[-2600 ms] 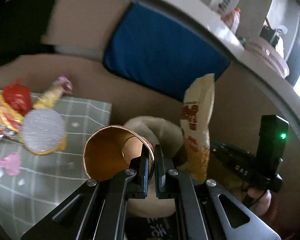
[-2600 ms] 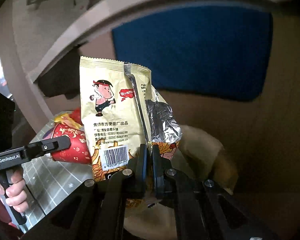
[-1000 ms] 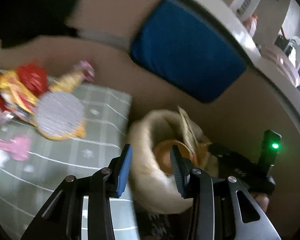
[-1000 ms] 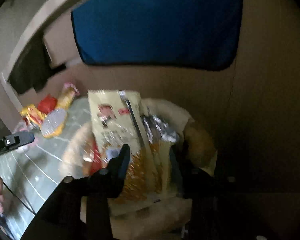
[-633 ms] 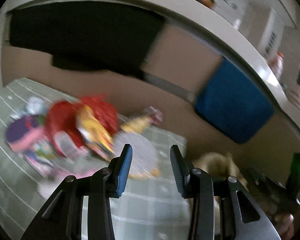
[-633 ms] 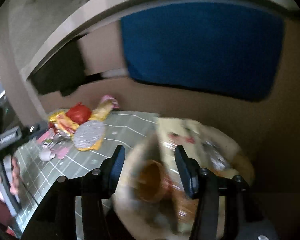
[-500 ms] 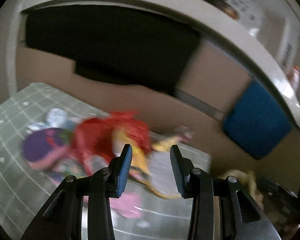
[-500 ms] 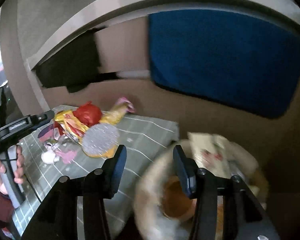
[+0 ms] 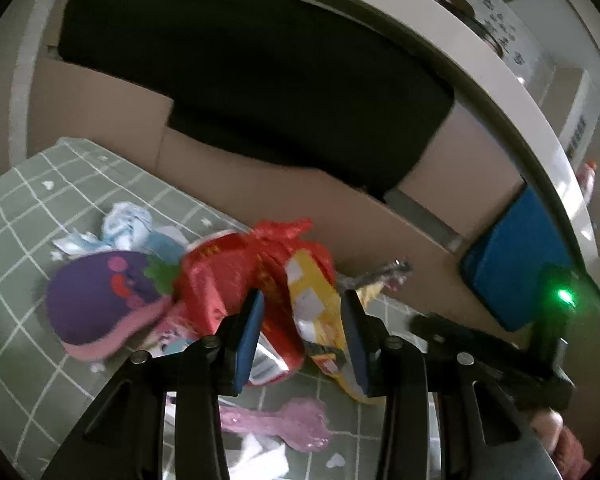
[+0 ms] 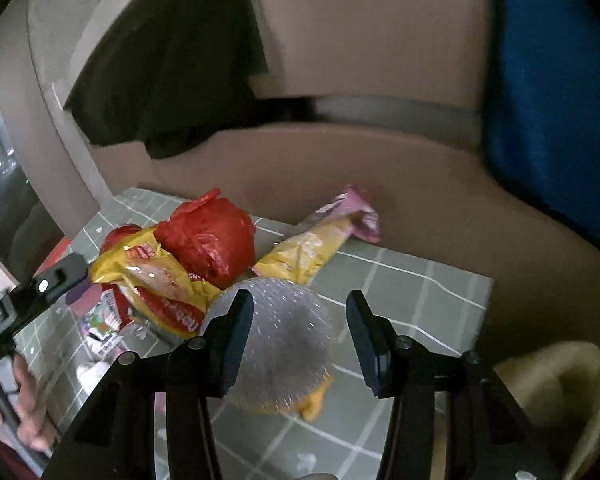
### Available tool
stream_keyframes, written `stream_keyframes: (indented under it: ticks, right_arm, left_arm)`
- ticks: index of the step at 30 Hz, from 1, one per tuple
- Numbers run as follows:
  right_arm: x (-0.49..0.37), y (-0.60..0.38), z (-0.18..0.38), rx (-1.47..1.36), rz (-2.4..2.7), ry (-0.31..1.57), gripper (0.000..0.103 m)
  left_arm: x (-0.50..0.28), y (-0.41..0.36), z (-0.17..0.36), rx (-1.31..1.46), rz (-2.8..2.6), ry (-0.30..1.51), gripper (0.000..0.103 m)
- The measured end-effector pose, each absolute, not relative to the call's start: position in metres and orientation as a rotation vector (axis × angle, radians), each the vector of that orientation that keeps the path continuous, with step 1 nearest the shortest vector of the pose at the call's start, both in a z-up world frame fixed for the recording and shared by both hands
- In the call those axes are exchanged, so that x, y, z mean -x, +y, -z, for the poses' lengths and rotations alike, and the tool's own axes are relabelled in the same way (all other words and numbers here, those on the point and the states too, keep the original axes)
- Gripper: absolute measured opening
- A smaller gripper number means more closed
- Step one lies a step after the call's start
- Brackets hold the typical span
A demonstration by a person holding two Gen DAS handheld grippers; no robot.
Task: Collect trash
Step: 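Return both tools to the pile, left toward the yellow wrapper, right toward the red bag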
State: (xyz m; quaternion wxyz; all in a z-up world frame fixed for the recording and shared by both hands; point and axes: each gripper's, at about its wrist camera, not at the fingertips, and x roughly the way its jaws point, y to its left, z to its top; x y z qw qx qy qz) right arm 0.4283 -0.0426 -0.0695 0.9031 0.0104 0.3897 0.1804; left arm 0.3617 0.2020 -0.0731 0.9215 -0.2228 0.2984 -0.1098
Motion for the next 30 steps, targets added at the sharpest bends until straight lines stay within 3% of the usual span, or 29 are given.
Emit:
stream_keyframes:
  ticks: [8, 21, 30]
  right_arm:
    - [-0.442, -0.032, 0.087, -0.008, -0.428, 0.858, 0.047]
    - [-0.424, -0.060, 0.074, 0.025, -0.282, 0.764, 0.047]
    - [-0.429, -0.061, 0.065, -0.098, -0.278, 0.718, 0.047]
  left_arm:
    - [-0.365, 0.210, 0.079, 0.520, 0.206, 0.634, 0.043]
    - [-0.391, 0.167, 0.086, 0.482, 0.170, 0.716, 0.044]
    - [-0.400, 0.167, 0.089, 0.470, 0.135, 0.748, 0.032]
